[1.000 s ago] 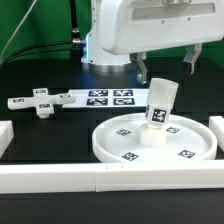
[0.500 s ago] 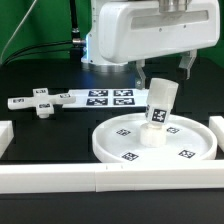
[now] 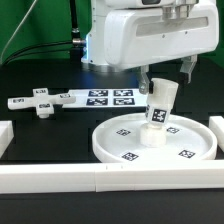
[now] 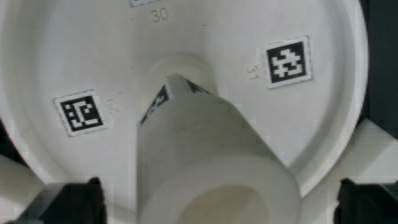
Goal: Assemble round table
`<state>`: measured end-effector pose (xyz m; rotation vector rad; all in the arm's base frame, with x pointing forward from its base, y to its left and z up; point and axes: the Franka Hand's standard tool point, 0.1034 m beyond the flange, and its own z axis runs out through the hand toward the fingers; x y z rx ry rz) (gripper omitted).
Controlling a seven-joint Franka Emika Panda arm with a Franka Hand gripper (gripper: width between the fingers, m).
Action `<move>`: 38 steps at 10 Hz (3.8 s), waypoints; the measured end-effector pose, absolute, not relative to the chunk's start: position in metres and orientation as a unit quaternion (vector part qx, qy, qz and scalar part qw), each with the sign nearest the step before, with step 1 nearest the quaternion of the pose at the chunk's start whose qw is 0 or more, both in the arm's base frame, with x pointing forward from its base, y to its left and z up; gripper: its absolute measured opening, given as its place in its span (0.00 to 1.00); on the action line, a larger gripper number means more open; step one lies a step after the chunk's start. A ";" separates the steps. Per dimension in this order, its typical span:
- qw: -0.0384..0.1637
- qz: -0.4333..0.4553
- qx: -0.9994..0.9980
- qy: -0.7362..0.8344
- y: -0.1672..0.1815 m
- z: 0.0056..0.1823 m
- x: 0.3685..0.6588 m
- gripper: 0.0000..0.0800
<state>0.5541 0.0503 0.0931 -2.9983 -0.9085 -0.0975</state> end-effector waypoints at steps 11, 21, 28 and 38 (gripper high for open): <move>0.003 -0.032 -0.950 -0.309 0.041 0.093 0.558 0.52; 0.062 -0.063 -0.992 0.090 0.038 0.094 0.559 0.52; 0.106 -0.011 -0.892 0.439 0.040 0.093 0.556 0.52; 0.104 -0.023 -0.945 0.308 0.048 0.095 0.557 0.81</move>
Offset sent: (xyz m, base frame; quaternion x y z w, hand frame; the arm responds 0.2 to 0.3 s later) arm 0.0048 -0.0083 0.0019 0.0076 -0.0183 -0.0297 0.9994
